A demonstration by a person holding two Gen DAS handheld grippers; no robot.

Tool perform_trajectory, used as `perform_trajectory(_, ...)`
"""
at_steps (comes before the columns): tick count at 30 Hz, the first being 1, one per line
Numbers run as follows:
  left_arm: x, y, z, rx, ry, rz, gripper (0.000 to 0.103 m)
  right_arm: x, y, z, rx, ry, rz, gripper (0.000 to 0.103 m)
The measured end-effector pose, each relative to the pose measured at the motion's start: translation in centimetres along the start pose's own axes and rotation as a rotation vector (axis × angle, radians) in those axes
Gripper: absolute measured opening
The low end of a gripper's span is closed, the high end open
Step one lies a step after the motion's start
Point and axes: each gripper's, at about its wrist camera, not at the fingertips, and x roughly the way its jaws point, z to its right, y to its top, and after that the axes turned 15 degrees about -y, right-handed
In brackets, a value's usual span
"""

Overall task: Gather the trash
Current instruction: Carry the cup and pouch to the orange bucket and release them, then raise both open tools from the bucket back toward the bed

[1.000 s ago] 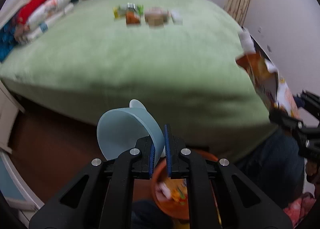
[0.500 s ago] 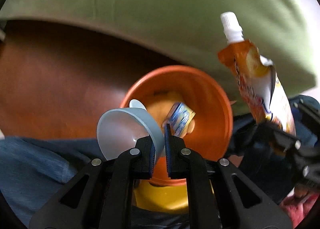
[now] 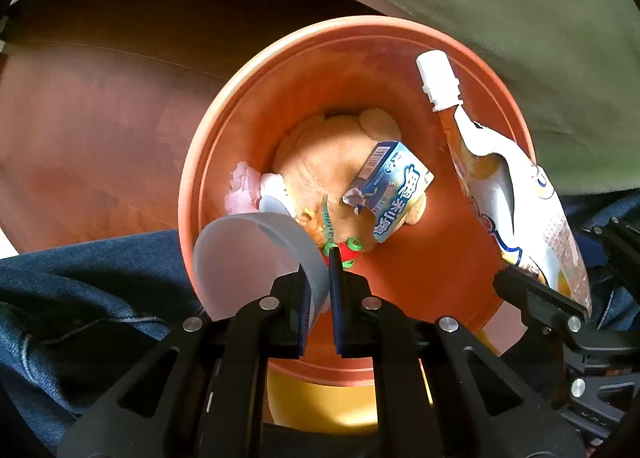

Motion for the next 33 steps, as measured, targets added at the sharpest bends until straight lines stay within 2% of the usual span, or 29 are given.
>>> perform_trajectory(1, 0.0, 0.0, 0.0, 0.000, 0.000, 0.001, 0.008, -0.1, 0.3, -0.2, 0.002, -0.002, 0.004, 0.049)
perform_trajectory(3, -0.2, -0.3, -0.1, -0.006, -0.003, 0.008, 0.009, -0.5, 0.3, -0.3, 0.016, -0.003, 0.023, 0.069)
perform_trajectory(4, -0.3, -0.3, -0.1, -0.007, -0.010, 0.013, 0.010, -0.7, 0.5, -0.2, 0.020, -0.009, 0.031, 0.069)
perform_trajectory(6, -0.8, -0.5, -0.3, -0.009, -0.013, 0.020, 0.019, -1.0, 0.6, -0.1, 0.034, -0.013, 0.040, 0.069)
perform_trajectory(8, -1.2, -0.4, -0.2, -0.010, -0.015, 0.031, 0.053, -0.9, 0.3, 0.1, 0.051, -0.014, 0.035, 0.070)
perform_trajectory(10, -1.6, -0.5, -0.1, -0.004, -0.013, 0.061, 0.061, -0.9, 0.1, 0.6, 0.066, -0.018, 0.032, 0.072)
perform_trajectory(13, -2.3, -0.5, 0.0, 0.000, -0.003, 0.084, 0.065, -1.1, -0.1, 1.1, 0.079, -0.017, 0.031, 0.074)
perform_trajectory(26, -2.9, -0.7, 0.0, -0.018, 0.008, 0.114, 0.066, -1.7, -0.2, 1.8, 0.090, -0.004, 0.048, 0.079)
perform_trajectory(33, -5.4, -0.9, 0.6, -0.008, 0.012, 0.179, 0.065, -3.8, -0.3, 1.5, 0.064, -0.022, 0.114, 0.080)
